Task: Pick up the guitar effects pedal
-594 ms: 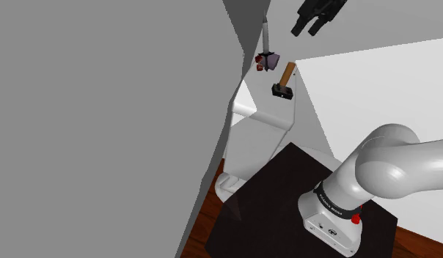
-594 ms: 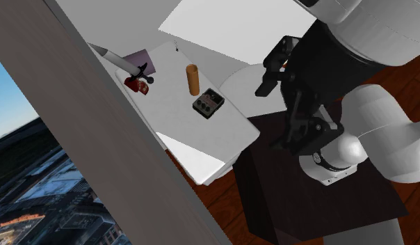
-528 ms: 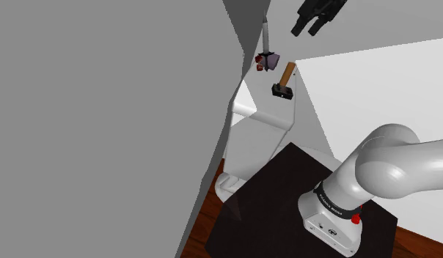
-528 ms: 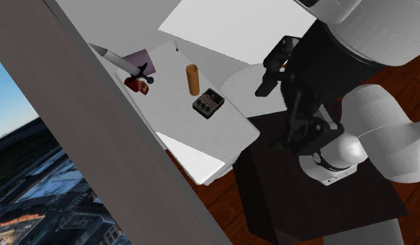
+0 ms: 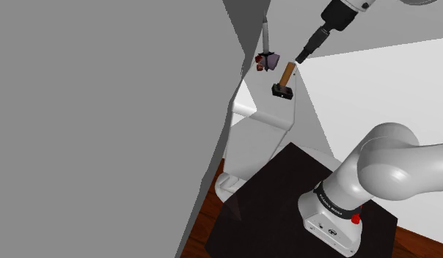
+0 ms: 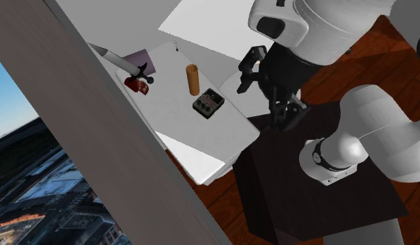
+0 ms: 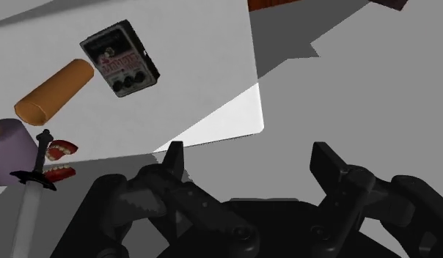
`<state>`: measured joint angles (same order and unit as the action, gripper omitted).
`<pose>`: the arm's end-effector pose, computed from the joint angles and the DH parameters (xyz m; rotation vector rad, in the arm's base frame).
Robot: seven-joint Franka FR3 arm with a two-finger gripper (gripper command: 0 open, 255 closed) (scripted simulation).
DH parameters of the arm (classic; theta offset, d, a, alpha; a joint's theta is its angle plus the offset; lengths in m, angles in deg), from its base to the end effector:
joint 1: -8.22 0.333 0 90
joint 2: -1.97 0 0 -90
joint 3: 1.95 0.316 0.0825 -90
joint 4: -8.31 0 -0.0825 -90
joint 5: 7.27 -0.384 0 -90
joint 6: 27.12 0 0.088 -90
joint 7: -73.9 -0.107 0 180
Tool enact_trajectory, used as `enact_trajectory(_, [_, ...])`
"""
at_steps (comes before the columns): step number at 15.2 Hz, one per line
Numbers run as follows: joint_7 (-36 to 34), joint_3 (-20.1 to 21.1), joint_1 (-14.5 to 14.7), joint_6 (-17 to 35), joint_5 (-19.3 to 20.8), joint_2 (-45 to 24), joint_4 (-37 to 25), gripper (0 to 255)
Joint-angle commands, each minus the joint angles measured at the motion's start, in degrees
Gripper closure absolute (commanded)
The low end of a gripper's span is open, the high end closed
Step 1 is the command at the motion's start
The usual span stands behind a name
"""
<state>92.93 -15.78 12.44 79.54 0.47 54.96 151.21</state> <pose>0.2948 -0.0814 0.5848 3.0849 0.3914 0.4445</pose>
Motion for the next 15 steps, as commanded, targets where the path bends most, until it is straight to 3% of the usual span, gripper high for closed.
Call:
enact_trajectory(1, [7.56, -4.15, 1.1, 2.64, 2.34, -0.04, 2.0, 0])
enact_trajectory(9, [35.56, -22.01, 7.62, 13.85, 10.29, -6.24, 4.52, 0])
enact_trajectory(12, [46.23, -29.69, 12.25, 18.04, 11.95, -10.7, 2.95, 0])
enact_trajectory(15, [57.18, -38.15, 18.66, 21.98, 12.24, -15.81, 0.23, 0])
